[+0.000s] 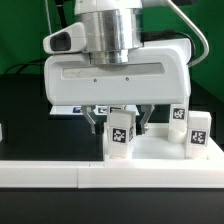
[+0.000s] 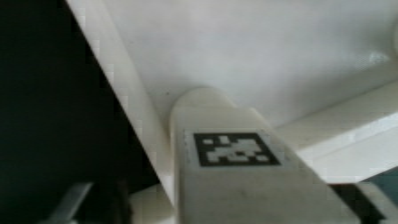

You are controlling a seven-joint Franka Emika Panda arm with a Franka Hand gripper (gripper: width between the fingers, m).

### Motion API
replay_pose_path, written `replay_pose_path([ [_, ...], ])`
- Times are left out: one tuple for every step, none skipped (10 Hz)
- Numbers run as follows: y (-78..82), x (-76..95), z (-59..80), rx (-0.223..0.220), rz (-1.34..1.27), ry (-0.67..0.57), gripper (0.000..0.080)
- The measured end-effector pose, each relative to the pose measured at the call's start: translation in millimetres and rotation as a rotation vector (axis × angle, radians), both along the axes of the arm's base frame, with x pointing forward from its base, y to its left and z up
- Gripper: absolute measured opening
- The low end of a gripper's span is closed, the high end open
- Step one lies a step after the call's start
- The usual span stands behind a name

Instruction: Assemble square table

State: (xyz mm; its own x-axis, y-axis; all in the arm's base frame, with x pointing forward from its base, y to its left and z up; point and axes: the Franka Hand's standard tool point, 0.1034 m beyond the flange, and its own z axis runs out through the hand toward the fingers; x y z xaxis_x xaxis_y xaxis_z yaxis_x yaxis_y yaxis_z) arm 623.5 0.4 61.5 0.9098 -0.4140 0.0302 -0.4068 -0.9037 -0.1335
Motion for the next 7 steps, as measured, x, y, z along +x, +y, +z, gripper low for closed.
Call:
replay_pose_path([
  [0.1, 0.0, 0.0, 0.007, -0.075, 0.008, 0.0373],
  [0.0, 0.0, 0.0, 0.015, -0.171, 0.019, 0.0285],
  [0.1, 0.0, 0.0, 0.019, -0.220, 0.024, 0.0285],
  [-2.5, 0.8, 0.2, 0.029, -0.330, 0.030, 0.0287],
  [-7.6, 0.2, 0.0, 0.038, -0.473, 0.042, 0.0287],
  [-5.1, 0.2, 0.2, 0.045, -0.676, 0.071, 0.0287],
  [0.7, -0.4, -0.2, 0.066, -0.931, 0.103, 0.0287],
])
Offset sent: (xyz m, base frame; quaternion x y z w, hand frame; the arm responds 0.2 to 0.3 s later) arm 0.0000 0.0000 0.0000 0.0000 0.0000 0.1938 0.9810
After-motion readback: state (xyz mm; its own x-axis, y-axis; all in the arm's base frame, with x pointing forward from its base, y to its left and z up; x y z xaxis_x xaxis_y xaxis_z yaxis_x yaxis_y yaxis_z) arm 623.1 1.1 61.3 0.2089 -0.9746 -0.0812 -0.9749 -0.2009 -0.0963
